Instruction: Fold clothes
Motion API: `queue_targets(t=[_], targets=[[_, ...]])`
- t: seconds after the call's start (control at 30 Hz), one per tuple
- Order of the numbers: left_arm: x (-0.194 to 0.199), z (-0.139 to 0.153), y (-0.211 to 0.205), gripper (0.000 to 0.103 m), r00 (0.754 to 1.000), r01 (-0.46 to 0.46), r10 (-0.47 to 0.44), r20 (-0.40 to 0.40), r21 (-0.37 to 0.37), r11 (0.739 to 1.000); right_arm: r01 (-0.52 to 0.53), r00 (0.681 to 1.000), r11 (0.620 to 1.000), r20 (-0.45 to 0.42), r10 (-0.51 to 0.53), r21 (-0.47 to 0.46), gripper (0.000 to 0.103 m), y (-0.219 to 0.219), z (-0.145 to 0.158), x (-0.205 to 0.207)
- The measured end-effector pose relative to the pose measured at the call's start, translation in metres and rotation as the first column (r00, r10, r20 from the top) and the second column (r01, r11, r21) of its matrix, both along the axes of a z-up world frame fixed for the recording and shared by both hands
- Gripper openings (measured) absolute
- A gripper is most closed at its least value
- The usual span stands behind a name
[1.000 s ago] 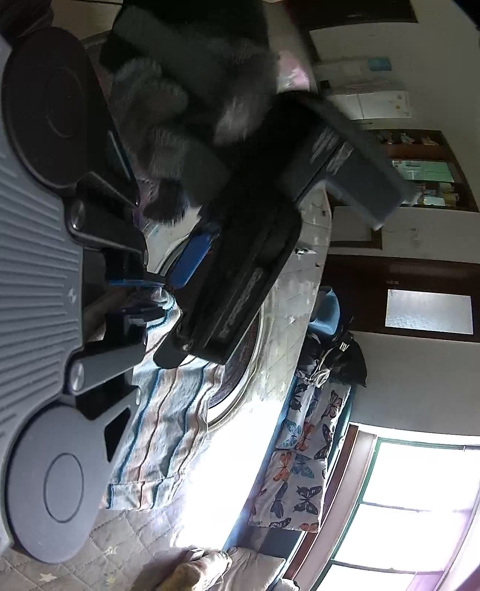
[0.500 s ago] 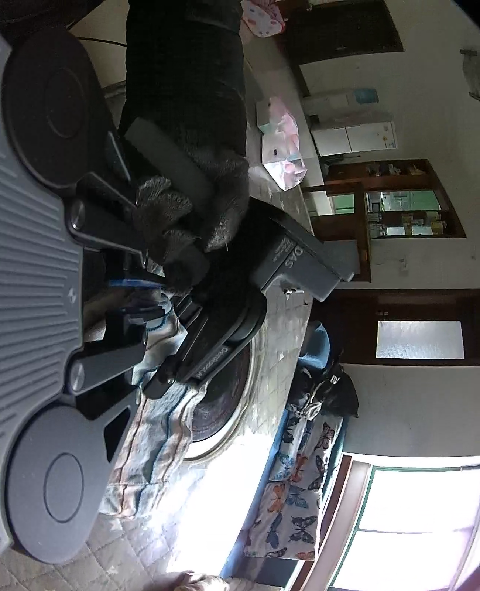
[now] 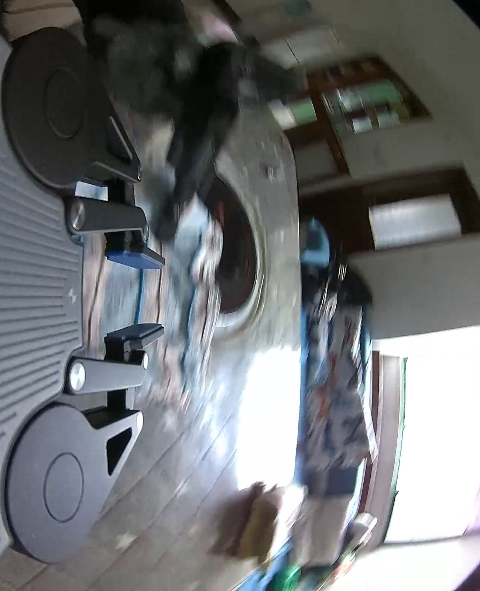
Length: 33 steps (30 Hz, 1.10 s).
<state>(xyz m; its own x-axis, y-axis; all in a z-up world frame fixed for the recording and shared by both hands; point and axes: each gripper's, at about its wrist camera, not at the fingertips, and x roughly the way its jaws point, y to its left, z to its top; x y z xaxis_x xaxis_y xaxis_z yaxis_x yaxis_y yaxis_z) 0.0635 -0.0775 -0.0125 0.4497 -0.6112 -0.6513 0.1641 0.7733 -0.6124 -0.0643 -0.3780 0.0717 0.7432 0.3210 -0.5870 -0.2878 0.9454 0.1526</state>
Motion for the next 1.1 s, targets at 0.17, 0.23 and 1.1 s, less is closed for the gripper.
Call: queue_targets(t=[0.17, 0.23, 1.1], targets=[[-0.001, 0.001, -0.002, 0.018, 1.000, 0.009, -0.009, 0.009, 0.021, 1.000, 0.088, 0.995, 0.995, -0.059, -0.085, 0.040, 0.038, -0.024, -0.024, 0.018], [0.000, 0.001, -0.002, 0.018, 1.000, 0.011, -0.011, 0.011, 0.024, 1.000, 0.123, 0.989, 0.991, -0.084, -0.118, 0.055, 0.041, -0.033, -0.033, 0.025], [-0.009, 0.018, -0.009, 0.017, 0.995, 0.023, -0.033, 0.092, 0.112, 0.993, 0.189, 0.976, 0.953, -0.151, -0.156, 0.237, 0.013, -0.038, -0.052, 0.030]])
